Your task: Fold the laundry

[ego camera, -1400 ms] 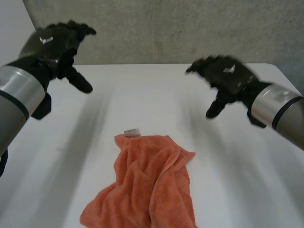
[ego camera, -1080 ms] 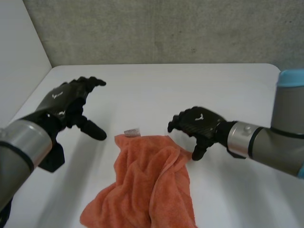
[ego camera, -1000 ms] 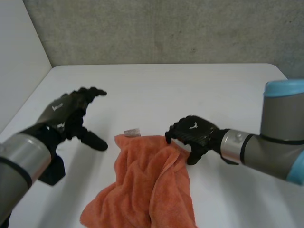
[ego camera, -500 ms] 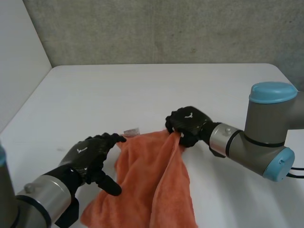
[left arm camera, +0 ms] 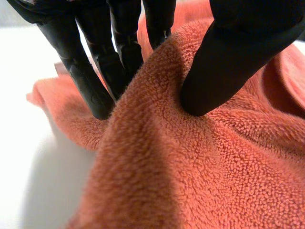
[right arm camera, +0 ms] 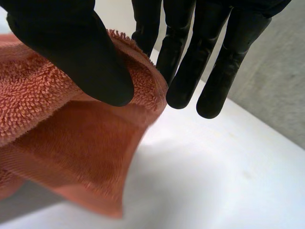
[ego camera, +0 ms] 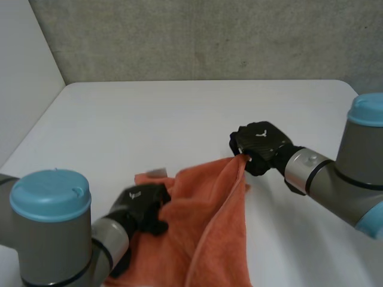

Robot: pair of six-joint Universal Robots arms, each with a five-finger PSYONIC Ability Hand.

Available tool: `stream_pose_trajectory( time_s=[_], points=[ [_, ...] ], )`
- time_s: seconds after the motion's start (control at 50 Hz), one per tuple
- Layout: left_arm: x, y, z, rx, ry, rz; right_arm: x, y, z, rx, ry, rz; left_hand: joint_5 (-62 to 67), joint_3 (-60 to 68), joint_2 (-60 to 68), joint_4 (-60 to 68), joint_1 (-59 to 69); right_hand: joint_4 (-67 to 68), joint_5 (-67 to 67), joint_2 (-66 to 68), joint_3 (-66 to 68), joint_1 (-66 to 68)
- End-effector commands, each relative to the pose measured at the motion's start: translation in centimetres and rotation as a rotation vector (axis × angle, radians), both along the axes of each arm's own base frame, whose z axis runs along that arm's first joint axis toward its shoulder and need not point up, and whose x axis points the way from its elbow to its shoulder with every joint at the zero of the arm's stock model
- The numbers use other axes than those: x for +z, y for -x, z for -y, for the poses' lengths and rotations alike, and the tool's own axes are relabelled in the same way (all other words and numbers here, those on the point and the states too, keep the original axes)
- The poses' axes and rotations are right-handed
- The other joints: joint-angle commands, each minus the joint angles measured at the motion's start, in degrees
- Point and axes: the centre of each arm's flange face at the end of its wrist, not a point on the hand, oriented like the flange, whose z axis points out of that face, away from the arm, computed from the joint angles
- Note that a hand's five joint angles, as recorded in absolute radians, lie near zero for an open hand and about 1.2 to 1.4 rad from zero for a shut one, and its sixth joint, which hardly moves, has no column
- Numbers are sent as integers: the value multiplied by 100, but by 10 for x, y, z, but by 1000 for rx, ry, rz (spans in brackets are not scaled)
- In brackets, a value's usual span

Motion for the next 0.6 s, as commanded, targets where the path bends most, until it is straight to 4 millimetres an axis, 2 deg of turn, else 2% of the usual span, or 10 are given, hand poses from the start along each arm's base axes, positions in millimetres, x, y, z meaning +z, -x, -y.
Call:
stream_pose_trajectory(
  time_s=[0.02,0.06,0.08,0.18,0.22,0.3,0.38,0.5,0.58,0.6],
  points=[
    [54,22,48,14,295,-42,30,15,4,-51,66,21,1637,1358,1331,1196,1460,1171,1325,1261,1250,2398],
    [66,25,63,14,362,-21,33,17,0,-53,53,21,1637,1358,1331,1196,1460,1171,1325,1261,1250,2398],
    [74,27,82,17,423,9,32,17,-1,-52,46,17,1637,1358,1331,1196,1460,1171,1325,1261,1250,2398],
    [75,38,120,-50,518,91,24,19,-10,-40,-3,5,1637,1358,1331,1196,1460,1171,1325,1261,1250,2398],
    [67,57,135,-161,568,102,22,19,-12,-41,-10,1,1637,1358,1331,1196,1460,1171,1325,1261,1250,2398],
    [45,72,148,-242,572,110,15,17,-14,-38,-19,-3,1637,1358,1331,1196,1460,1171,1325,1261,1250,2398],
    [25,76,154,-258,559,135,-1,16,-8,-56,-57,-4,1339,1060,1034,899,1162,1171,1325,1261,1250,2398],
    [17,71,147,-256,518,152,-8,20,4,-113,-63,-6,-3869,-4148,-4175,-4310,-4046,1171,1325,1261,1250,2398],
    [36,56,129,-199,485,155,-7,20,7,-128,-48,-5,-3996,-4275,-4302,-4437,-4173,1171,1325,1261,1250,2398],
    [46,49,119,-160,464,138,-7,20,8,-129,-44,-5,-3963,-4242,-4268,-4403,-4140,1171,1325,1261,1250,2398]
  ],
)
